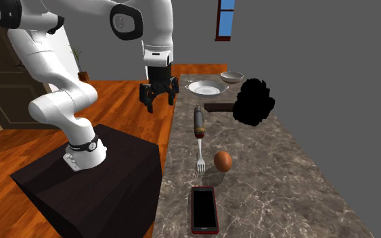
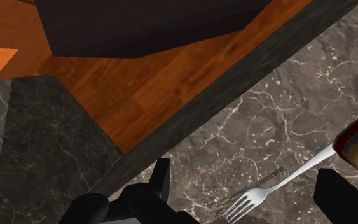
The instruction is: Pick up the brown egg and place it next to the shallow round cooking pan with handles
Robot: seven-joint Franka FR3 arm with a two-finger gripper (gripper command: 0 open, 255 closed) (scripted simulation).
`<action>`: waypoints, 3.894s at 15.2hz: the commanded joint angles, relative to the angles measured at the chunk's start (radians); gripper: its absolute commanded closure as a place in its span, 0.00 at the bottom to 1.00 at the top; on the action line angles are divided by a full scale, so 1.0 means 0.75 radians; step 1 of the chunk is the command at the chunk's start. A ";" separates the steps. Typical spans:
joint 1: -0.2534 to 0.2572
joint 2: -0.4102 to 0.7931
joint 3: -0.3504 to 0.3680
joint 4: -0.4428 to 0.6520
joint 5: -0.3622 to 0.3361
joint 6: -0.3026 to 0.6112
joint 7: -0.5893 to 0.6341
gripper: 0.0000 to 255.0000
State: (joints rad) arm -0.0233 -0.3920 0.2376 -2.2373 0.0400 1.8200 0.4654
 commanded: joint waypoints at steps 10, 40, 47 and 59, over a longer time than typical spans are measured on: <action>-0.021 0.644 0.132 0.427 -0.213 0.109 0.521 0.00; 0.092 1.306 0.042 1.001 -0.409 0.084 0.872 1.00; 0.092 1.299 0.044 1.008 -0.407 0.070 0.870 1.00; 0.095 1.236 0.055 1.126 -0.383 -0.107 0.839 1.00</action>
State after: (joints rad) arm 0.0477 0.5379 0.2785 -1.4015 -0.2488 1.7513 1.0972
